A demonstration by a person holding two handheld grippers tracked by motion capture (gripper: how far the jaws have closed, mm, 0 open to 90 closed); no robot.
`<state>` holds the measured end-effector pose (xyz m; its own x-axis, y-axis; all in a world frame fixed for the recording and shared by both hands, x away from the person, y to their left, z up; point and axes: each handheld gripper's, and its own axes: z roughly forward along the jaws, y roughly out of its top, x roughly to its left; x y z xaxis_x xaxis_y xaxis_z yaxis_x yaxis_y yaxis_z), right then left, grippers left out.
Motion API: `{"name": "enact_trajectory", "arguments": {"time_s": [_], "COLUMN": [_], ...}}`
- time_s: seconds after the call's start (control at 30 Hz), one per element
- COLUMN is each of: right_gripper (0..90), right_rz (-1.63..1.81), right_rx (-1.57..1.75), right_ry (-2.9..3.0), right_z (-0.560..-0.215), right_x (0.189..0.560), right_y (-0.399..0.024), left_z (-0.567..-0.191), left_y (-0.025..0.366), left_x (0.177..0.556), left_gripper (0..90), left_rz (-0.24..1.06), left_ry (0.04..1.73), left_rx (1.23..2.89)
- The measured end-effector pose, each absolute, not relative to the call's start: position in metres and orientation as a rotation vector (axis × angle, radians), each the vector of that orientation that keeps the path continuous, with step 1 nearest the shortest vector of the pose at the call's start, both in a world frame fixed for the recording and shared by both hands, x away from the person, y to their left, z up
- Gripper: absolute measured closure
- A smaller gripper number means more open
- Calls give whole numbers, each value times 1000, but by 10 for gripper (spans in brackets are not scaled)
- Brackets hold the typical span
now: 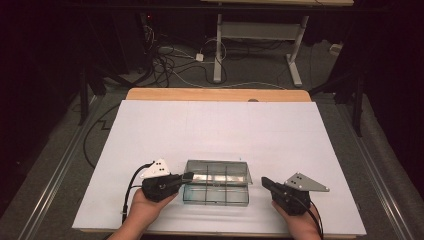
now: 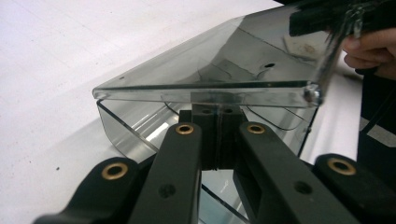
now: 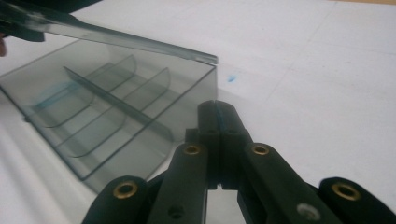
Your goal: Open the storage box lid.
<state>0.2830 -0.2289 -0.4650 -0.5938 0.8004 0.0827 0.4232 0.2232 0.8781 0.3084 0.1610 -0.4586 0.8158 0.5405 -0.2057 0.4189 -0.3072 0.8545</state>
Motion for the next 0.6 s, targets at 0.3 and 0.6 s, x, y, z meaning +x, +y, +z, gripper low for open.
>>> {"name": "enact_trajectory", "arguments": {"time_s": [0.3, 0.6], "right_gripper": [900, 900], "right_rz": [1317, 1303], "right_rx": [1168, 1183], "right_ry": [2080, 2071], "right_z": [-468, -468], "right_x": [301, 320], "right_y": [-229, -215], "left_z": [-457, -459], "left_y": [156, 158], "left_x": [319, 319], "left_gripper": [876, 876], "left_rz": [162, 150], "left_ry": [717, 717], "left_rx": [1949, 1954]}}
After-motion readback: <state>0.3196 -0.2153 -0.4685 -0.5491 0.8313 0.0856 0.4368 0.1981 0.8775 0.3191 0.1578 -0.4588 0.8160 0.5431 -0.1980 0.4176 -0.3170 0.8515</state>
